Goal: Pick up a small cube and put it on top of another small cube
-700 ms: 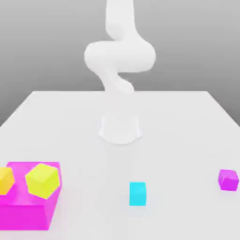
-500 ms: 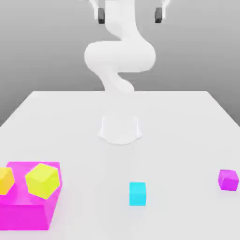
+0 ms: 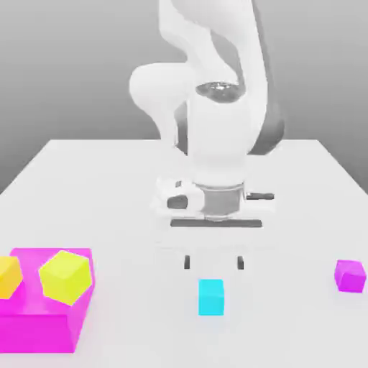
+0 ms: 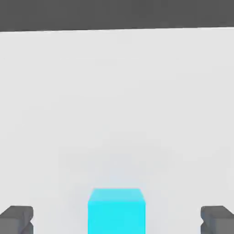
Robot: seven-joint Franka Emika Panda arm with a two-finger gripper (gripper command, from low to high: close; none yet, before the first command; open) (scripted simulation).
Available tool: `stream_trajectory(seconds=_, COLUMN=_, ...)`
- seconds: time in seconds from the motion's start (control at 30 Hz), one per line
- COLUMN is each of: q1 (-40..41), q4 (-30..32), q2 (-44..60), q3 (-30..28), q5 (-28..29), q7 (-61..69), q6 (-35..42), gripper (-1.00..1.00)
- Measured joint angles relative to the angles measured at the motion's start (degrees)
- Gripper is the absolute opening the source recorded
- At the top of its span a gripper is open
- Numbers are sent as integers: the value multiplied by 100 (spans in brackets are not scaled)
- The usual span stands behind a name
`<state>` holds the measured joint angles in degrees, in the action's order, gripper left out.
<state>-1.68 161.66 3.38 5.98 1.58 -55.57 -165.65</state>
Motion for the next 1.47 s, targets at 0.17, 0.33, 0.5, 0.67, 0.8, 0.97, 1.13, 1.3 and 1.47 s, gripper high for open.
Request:
stream_trajectory(seconds=0.17, q1=-293, q4=-146, q2=1038, q3=-361, q5=293, q7=-231, q6=-831, gripper=0)
stream_trajectory(seconds=0.33, q1=-365, q4=-184, q2=1241, q3=-440, q5=325, q7=-258, q6=-998, gripper=-100)
stream_trajectory(seconds=0.5, q1=-300, q4=-136, q2=992, q3=-360, q5=273, q7=-220, q6=-797, gripper=-100)
stream_trajectory(seconds=0.67, q1=-200, q4=48, q2=-7, q3=-176, q5=-50, q7=19, q6=2, gripper=-100)
stream_trajectory(seconds=0.8, q1=-383, q4=-408, q2=-407, q3=-586, q5=-77, q7=-303, q6=631, gripper=-100)
stream_trajectory(seconds=0.97, q1=838, q4=-1344, q2=-493, q3=-1427, q5=-106, q7=-973, q6=1613, gripper=-100)
stream_trajectory(seconds=1.13, q1=1915, q4=-2483, q2=-533, q3=-1950, q5=-176, q7=-1760, q6=2762, gripper=-100)
stream_trajectory(seconds=1.3, q1=2504, q4=-2785, q2=146, q3=-2010, q5=-376, q7=-1949, q6=2692, gripper=-100)
stream_trajectory(seconds=1.47, q1=2493, q4=-2708, q2=449, q3=-1960, q5=-489, q7=-1878, q6=2335, gripper=100)
